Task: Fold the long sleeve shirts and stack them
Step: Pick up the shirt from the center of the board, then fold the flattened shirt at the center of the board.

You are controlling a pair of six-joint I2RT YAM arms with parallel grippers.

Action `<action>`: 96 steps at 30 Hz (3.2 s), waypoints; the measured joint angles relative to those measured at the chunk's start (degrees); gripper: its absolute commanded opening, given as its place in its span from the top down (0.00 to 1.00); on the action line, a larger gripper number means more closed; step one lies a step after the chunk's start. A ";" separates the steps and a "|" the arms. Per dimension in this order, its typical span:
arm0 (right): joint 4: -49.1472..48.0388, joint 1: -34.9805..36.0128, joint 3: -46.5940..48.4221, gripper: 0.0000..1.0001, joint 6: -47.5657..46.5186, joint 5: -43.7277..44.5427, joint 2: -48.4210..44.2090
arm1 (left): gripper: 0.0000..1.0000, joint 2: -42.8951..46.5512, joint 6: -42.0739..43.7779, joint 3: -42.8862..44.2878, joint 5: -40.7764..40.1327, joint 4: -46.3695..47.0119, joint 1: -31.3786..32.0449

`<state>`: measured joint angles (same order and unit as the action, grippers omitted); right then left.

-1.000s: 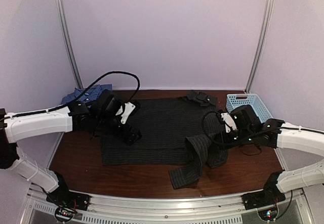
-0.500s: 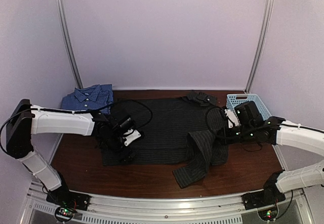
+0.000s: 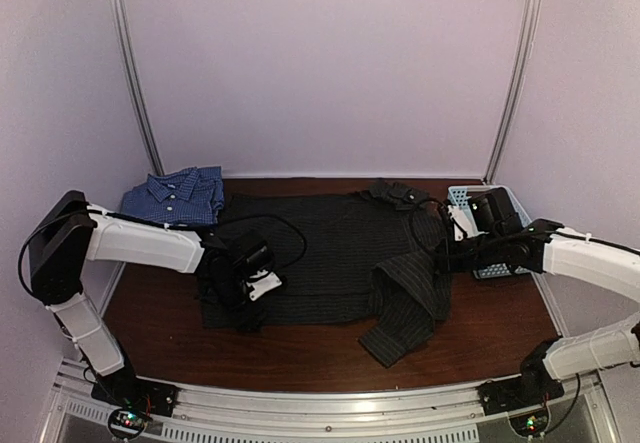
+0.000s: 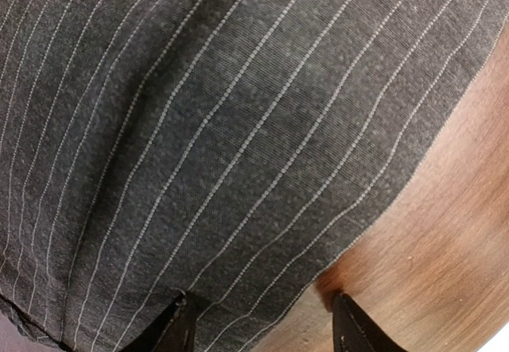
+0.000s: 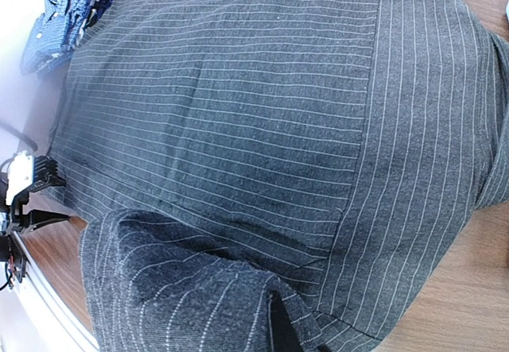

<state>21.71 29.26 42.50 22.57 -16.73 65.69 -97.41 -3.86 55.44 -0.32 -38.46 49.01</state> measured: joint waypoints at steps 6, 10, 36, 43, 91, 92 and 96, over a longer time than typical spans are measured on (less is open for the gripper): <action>0.70 -1.44 0.96 1.00 -0.76 -0.87 0.70 | 0.62 -0.26 0.09 0.09 -0.68 0.76 0.00; 0.87 -1.68 1.68 1.00 -1.38 -1.31 0.76 | 0.85 -0.44 0.26 0.26 -0.92 1.25 0.00; 12.63 -2.14 10.54 1.00 -1.18 0.72 -5.64 | 1.00 2.27 0.35 -0.42 -2.16 0.94 1.62; 15.78 -2.16 7.19 1.00 1.70 -1.64 -15.34 | 1.00 2.10 -3.78 2.56 -3.85 -3.76 9.07; 20.57 -10.69 24.41 1.00 -5.95 2.01 4.39 | 0.56 -1.68 -5.20 9.88 -2.60 -12.87 13.07; 20.15 -11.17 24.76 1.00 -6.19 1.49 5.18 | 0.55 -1.68 -5.14 9.88 -2.64 -12.83 13.07; 18.88 -12.92 25.38 1.00 -7.30 0.00 7.78 | 0.52 -1.68 -5.03 9.81 -2.64 -12.55 13.07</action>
<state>40.60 16.34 67.88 15.27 -16.73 73.47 -99.09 -8.88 65.25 -2.96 -51.00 62.08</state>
